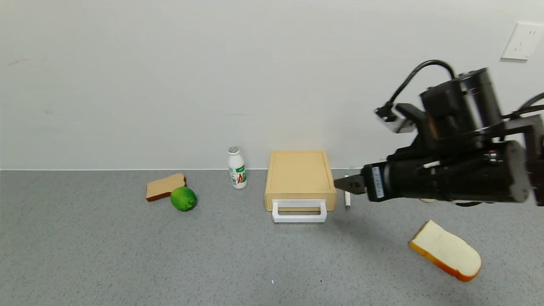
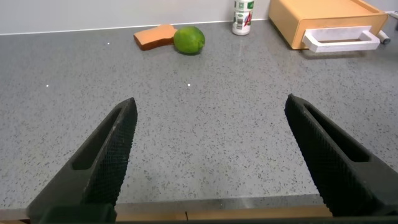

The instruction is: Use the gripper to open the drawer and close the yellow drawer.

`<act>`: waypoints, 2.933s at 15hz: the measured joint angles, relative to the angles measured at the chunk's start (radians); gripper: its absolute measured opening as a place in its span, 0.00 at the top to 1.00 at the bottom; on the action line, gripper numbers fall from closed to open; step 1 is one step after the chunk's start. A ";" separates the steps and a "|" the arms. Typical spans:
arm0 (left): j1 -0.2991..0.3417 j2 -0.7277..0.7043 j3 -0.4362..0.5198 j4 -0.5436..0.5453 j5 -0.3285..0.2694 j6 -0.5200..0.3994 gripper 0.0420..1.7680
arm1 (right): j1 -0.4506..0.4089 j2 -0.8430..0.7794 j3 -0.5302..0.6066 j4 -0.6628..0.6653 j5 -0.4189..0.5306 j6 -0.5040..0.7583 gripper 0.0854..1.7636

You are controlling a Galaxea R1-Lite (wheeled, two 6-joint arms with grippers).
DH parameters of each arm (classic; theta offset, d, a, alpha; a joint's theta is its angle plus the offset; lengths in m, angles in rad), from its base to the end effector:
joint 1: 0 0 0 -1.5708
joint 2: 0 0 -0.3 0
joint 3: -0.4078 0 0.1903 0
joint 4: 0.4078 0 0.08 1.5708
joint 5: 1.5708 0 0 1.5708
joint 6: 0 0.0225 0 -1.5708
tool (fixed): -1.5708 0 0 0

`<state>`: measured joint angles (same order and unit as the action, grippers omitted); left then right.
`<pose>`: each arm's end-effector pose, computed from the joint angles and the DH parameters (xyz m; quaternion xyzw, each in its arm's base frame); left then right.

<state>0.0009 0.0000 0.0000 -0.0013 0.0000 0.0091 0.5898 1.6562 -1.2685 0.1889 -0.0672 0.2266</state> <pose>-0.0228 0.0000 0.0756 0.0046 -0.0006 0.0005 1.0000 0.2516 0.1666 0.2469 0.0136 0.2954 0.2157 0.9306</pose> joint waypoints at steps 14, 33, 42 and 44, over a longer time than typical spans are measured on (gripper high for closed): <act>0.000 0.000 0.000 0.000 0.000 0.000 0.03 | -0.343 -0.751 0.559 -0.104 0.186 -0.076 0.03; 0.000 0.000 0.000 0.001 0.000 0.000 0.03 | -0.599 -1.603 0.693 0.321 0.070 -0.079 0.03; 0.000 0.000 0.000 0.000 0.000 0.000 0.03 | -0.598 -1.656 1.173 -0.219 0.041 -0.219 0.03; 0.000 0.000 0.000 0.000 0.000 0.000 0.03 | -0.597 -1.656 1.243 -0.250 0.044 -0.248 0.03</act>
<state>0.0009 0.0000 0.0000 -0.0013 0.0000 0.0091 -0.0077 0.0000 -0.0253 -0.0615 -0.0234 -0.0215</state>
